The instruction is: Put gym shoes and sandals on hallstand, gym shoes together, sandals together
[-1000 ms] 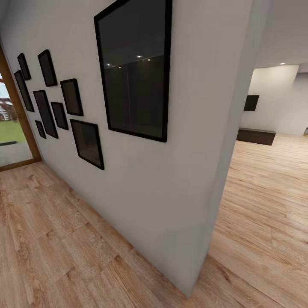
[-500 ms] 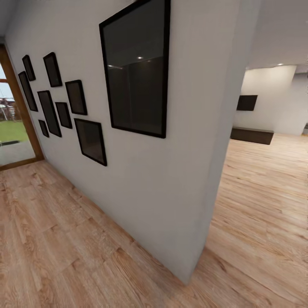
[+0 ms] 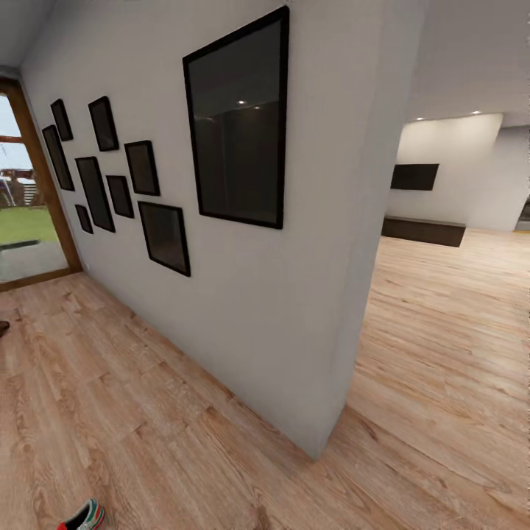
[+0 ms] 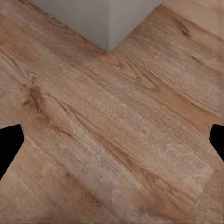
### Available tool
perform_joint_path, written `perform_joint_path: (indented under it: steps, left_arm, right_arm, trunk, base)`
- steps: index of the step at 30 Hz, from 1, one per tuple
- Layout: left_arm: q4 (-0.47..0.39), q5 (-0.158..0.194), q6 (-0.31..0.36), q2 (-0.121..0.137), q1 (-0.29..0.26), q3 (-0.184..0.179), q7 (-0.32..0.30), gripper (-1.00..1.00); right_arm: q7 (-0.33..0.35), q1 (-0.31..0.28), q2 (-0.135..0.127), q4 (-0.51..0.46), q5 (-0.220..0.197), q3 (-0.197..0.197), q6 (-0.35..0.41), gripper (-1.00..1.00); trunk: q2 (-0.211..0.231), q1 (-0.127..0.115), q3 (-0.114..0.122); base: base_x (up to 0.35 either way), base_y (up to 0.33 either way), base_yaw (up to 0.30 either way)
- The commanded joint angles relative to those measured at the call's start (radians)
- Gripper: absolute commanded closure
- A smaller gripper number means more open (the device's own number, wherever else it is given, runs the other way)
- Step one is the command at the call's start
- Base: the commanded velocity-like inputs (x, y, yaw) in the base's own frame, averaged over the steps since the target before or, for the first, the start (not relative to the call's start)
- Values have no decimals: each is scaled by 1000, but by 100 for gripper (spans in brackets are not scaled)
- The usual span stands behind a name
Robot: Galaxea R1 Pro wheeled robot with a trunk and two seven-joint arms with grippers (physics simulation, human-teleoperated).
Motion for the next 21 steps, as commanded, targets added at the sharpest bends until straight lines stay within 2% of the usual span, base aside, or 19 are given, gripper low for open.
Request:
perform_joint_path:
  steps: [1,11,21]
  left_arm:
    - [7,2,-6,-1,-1,0,0,-100]
    - [30,5,-18,-2,-2,1,0,-100]
    - [32,5,-19,-2,-2,2,1,-100]
  right_arm:
    - [1,-1,0,1,0,-1,-3,-100]
    - [-1,-1,-1,-6,1,0,-4,-100]
    - [-2,-1,-1,-8,1,-1,-5,-100]
  trunk:
    - [-1,-1,-1]
    - [-1,-1,-1]
    - [-1,-1,-1]
  base:
    - [-337,0,0]
    - [-337,5,0]
    - [-310,64,0]
